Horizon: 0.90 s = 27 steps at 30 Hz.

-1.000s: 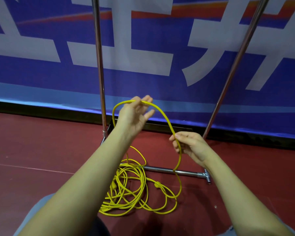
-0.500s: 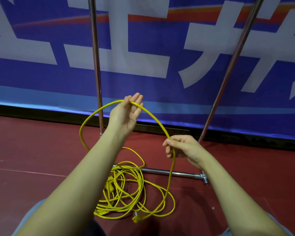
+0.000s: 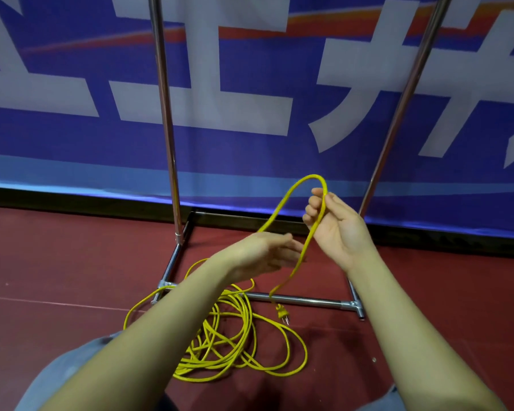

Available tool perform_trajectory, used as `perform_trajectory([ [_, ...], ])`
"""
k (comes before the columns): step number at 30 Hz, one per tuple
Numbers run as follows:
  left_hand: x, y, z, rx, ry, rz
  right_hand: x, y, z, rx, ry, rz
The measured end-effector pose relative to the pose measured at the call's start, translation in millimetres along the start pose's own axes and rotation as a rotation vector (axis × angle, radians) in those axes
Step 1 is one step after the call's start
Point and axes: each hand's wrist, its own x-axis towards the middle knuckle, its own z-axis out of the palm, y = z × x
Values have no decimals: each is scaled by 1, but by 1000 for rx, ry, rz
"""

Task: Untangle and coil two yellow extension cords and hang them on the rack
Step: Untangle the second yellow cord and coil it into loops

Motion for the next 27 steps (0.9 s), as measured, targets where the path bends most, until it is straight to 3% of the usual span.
perform_trajectory([
  [2, -2, 0, 0, 15, -42, 69, 0, -2, -3, 5, 31, -21],
  [4, -2, 3, -4, -13, 29, 174, -1, -3, -7, -73, 85, -29],
  [9, -7, 18, -18, -55, 198, 331, -6, -6, -16, -565, 261, -8],
  [12, -13, 24, -22, 13, 184, 331, -4, -3, -20, -778, 311, -178],
  [15, -19, 26, -22, 117, 146, 293, -1, 5, -19, -958, 204, -259],
  [18, -24, 28, -23, 141, 134, 271, -3, 13, -15, -1040, -33, -69],
  [21, -26, 31, -32, 168, 238, 307, -6, 17, -11, -1030, -160, 15],
  [24, -27, 32, -38, 175, 386, 353, -8, 14, -5, -912, -144, -29],
  [27, -23, 30, -37, 141, 405, 364, -8, 8, 1, -848, -58, -127],
])
